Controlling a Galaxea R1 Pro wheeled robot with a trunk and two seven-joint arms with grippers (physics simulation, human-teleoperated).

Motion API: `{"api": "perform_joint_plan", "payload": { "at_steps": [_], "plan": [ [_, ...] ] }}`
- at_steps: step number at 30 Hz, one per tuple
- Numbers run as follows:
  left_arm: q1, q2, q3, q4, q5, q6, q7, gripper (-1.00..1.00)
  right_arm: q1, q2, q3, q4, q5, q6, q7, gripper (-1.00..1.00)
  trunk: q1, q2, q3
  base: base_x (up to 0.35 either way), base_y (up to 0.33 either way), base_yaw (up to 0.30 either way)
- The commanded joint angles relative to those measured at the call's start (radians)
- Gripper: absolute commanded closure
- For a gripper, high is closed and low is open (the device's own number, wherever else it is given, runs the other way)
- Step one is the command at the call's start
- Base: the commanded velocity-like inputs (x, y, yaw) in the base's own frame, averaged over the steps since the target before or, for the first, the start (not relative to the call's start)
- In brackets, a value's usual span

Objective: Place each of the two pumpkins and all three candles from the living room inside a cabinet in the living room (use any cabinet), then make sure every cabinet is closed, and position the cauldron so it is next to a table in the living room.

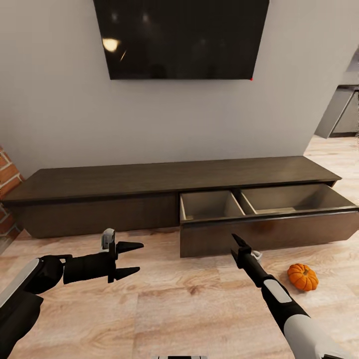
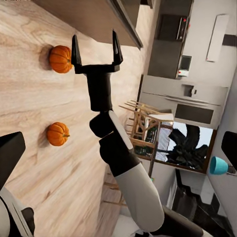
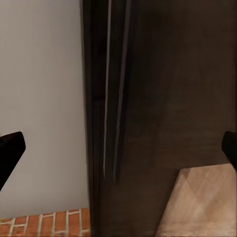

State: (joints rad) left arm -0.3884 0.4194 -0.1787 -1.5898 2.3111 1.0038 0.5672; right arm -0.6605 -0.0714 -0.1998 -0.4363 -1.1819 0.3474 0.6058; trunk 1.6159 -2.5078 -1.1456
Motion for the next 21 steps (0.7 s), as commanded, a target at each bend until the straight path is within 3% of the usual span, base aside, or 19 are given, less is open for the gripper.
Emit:
{"api": "perform_joint_plan", "payload": {
  "at_steps": [1,4,7,10,13,21],
  "plan": [
    [-0.001,0.001,-0.001,0.0,0.01,-0.001,0.01,-1.0,0.001,-0.011,-0.003,0.001,-0.007,0.035,-0.005,-1.0,-0.001,0.0,0.003,-0.023,0.0,0.0],
    [-0.001,0.002,-0.001,0.0,0.01,-0.001,0.01,-1.0,0.016,-0.051,-0.003,0.013,-0.007,0.082,-0.012,-1.0,-0.002,0.001,0.015,-0.089,0.026,0.0],
    [-0.001,0.002,-0.001,0.001,0.01,-0.001,0.01,-1.0,0.029,-0.092,0.0,0.085,-0.002,0.118,-0.007,-1.0,-0.003,0.001,0.026,-0.227,0.09,0.0],
    [-0.001,0.002,-0.001,0.002,0.01,-0.001,0.012,-1.0,0.033,-0.117,0.001,0.158,0.036,0.134,0.004,-1.0,-0.005,0.002,0.038,-0.093,0.038,0.0],
    [0.0,0.001,-0.001,0.002,0.008,-0.002,0.014,-1.0,0.034,-0.126,0.002,0.214,0.102,0.139,0.045,-1.0,-0.006,0.003,0.05,-0.024,0.009,0.0],
    [0.0,0.0,-0.002,0.002,0.006,-0.002,0.016,-1.0,0.035,-0.128,0.002,0.28,0.217,0.127,0.091,-1.0,-0.01,0.005,0.081,-0.003,0.001,0.0]
  ]
}}
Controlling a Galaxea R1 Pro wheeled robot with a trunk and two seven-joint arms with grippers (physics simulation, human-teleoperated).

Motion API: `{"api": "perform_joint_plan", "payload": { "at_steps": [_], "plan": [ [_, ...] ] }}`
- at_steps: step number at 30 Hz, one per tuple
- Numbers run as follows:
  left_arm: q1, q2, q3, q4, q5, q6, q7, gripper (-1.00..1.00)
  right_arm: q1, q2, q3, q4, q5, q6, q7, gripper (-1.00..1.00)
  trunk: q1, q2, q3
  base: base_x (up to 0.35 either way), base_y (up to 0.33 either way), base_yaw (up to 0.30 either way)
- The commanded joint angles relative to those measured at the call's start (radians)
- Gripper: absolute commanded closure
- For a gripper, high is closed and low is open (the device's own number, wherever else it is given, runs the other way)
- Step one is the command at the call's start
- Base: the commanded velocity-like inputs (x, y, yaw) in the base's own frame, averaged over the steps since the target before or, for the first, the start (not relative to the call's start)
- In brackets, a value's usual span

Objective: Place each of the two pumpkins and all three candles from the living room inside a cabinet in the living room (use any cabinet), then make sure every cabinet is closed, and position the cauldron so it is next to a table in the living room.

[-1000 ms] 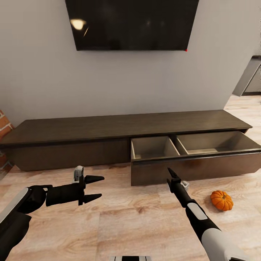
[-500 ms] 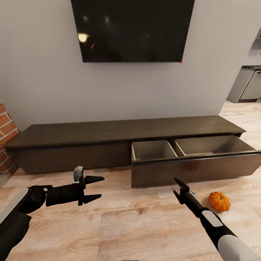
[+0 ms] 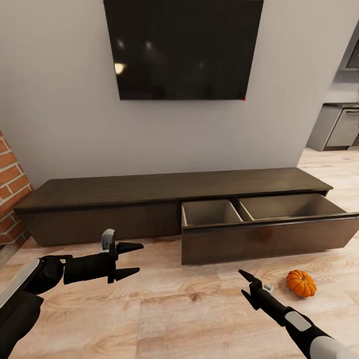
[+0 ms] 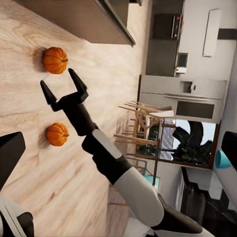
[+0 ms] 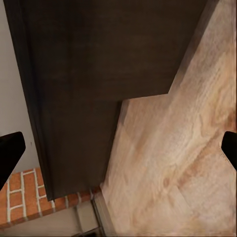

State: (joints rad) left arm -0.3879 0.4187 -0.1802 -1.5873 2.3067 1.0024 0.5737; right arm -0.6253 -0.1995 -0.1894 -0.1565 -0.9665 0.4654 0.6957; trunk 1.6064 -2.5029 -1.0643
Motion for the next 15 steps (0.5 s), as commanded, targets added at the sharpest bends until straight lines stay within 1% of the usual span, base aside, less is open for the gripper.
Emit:
{"api": "perform_joint_plan", "payload": {
  "at_steps": [1,4,8,10,14,15],
  "plan": [
    [0.0,0.0,-0.001,0.0,0.01,-0.001,0.01,-1.0,-0.001,0.0,-0.009,0.013,0.018,0.004,0.003,-1.0,-0.001,0.0,0.003,0.0,0.0,0.0],
    [-0.001,0.0,-0.001,0.0,0.01,-0.001,0.011,-1.0,-0.001,0.0,-0.009,0.025,0.038,-0.002,0.004,-1.0,-0.002,0.001,0.015,0.0,0.0,0.0],
    [-0.001,0.0,-0.004,0.0,0.008,-0.001,0.012,-1.0,-0.001,0.001,-0.008,0.03,0.102,-0.038,0.005,-1.0,-0.004,0.002,0.03,0.0,0.0,0.0],
    [-0.001,0.0,-0.007,0.001,0.008,-0.001,0.012,-1.0,-0.001,0.001,-0.008,0.03,0.125,-0.062,0.006,-1.0,-0.005,0.002,0.038,0.0,0.0,0.0],
    [-0.001,0.0,-0.009,0.001,0.007,-0.002,0.013,-1.0,-0.001,0.002,-0.008,0.031,0.139,-0.077,0.006,-1.0,-0.007,0.004,0.053,0.0,0.0,0.0],
    [-0.001,0.0,-0.009,0.001,0.007,-0.002,0.013,-1.0,-0.001,0.002,-0.008,0.031,0.139,-0.078,0.006,-1.0,-0.011,0.011,0.056,0.0,0.0,0.0]
  ]
}}
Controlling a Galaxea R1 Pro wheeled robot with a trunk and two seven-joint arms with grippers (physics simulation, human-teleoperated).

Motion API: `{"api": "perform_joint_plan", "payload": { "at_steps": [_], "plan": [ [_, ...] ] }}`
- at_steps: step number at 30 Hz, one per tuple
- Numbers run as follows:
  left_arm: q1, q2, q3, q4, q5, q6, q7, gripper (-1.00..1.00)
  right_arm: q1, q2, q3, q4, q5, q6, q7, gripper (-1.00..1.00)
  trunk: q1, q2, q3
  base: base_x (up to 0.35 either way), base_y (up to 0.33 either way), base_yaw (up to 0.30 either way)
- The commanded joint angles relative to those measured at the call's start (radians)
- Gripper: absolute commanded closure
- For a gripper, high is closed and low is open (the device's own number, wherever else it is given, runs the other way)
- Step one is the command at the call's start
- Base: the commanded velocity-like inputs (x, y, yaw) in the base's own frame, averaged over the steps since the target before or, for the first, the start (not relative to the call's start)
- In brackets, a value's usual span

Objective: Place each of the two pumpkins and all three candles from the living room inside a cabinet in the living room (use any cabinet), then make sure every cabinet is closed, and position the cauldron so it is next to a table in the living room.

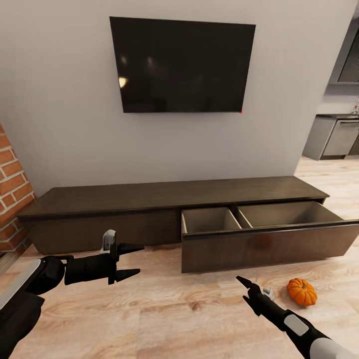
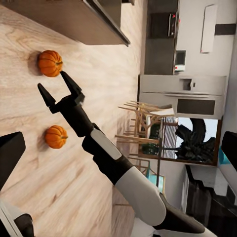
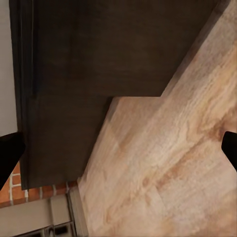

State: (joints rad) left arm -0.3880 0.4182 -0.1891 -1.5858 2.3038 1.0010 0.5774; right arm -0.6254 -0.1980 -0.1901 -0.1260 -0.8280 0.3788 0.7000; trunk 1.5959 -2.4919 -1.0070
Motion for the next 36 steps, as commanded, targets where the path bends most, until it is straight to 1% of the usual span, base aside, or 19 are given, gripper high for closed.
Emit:
{"api": "perform_joint_plan", "payload": {
  "at_steps": [1,14,16,23,28,34,36],
  "plan": [
    [-0.001,0.001,-0.001,0.0,0.01,-0.001,0.01,-1.0,0.0,0.0,-0.008,0.0,0.0,0.008,0.002,-1.0,-0.004,0.007,0.002,-0.023,0.0,0.0],
    [-0.001,0.0,-0.003,0.0,0.009,-0.001,0.01,-1.0,0.0,-0.001,-0.008,0.002,-0.003,0.005,0.002,-1.0,-0.054,0.098,0.043,-0.243,0.082,0.0],
    [-0.001,-0.001,-0.002,0.0,0.009,-0.001,0.01,-1.0,0.0,-0.001,-0.008,0.002,-0.002,0.005,0.002,-1.0,-0.054,0.098,0.043,-0.129,0.007,0.0],
    [-0.001,-0.001,-0.002,0.001,0.009,-0.002,0.01,-1.0,0.0,-0.001,-0.008,0.002,-0.002,-0.002,0.002,-1.0,-0.054,0.098,0.043,-0.029,0.001,0.0],
    [-0.001,-0.001,-0.003,0.001,0.009,-0.002,0.01,-1.0,0.0,0.001,-0.008,0.003,-0.002,-0.048,0.001,-1.0,-0.073,0.133,0.059,-0.002,0.0,0.0],
    [-0.001,-0.001,-0.003,0.001,0.009,-0.002,0.01,-1.0,0.0,0.0,-0.008,0.011,-0.002,-0.056,0.003,-1.0,-0.096,0.175,0.077,0.0,0.0,0.0],
    [-0.001,-0.001,-0.002,0.001,0.009,-0.002,0.01,-1.0,0.0,0.0,-0.008,0.022,-0.002,-0.057,0.004,-1.0,-0.096,0.175,0.077,0.0,0.0,-0.06]
  ]
}}
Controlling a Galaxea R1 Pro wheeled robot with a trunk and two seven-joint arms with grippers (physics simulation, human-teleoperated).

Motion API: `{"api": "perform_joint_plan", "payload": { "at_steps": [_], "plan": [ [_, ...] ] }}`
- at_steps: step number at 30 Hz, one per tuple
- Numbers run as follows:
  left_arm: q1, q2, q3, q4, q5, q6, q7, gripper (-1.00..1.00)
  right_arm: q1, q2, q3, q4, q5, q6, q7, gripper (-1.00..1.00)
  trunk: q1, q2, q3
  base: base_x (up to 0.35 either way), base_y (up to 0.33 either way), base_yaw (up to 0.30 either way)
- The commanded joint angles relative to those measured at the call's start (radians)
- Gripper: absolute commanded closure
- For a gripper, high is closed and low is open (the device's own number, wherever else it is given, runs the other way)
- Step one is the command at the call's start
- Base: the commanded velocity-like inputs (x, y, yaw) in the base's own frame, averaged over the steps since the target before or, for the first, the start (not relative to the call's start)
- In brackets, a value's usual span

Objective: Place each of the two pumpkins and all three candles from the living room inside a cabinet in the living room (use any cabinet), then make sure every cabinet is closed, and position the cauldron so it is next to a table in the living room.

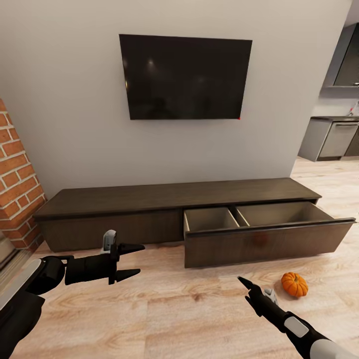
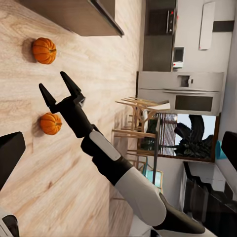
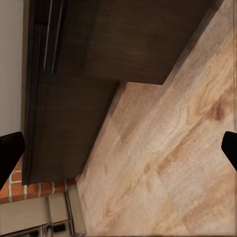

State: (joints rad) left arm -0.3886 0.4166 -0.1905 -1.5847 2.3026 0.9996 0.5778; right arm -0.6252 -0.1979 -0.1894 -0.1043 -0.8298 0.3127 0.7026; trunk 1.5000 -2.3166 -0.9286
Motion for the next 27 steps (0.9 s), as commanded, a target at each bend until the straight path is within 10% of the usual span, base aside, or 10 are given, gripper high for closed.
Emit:
{"api": "perform_joint_plan", "payload": {
  "at_steps": [1,27],
  "plan": [
    [-0.001,0.001,0.0,-0.001,0.011,-0.001,0.01,-1.0,-0.001,0.0,-0.008,0.002,0.0,0.009,0.002,-1.0,0.0,0.0,-0.001,0.0,0.0,-0.122],
    [0.0,0.007,0.003,-0.001,0.007,0.001,0.01,-1.0,-0.001,-0.001,-0.01,0.025,-0.001,-0.01,0.005,-1.0,0.0,0.0,0.01,-0.1,0.099,-0.257]
  ]
}}
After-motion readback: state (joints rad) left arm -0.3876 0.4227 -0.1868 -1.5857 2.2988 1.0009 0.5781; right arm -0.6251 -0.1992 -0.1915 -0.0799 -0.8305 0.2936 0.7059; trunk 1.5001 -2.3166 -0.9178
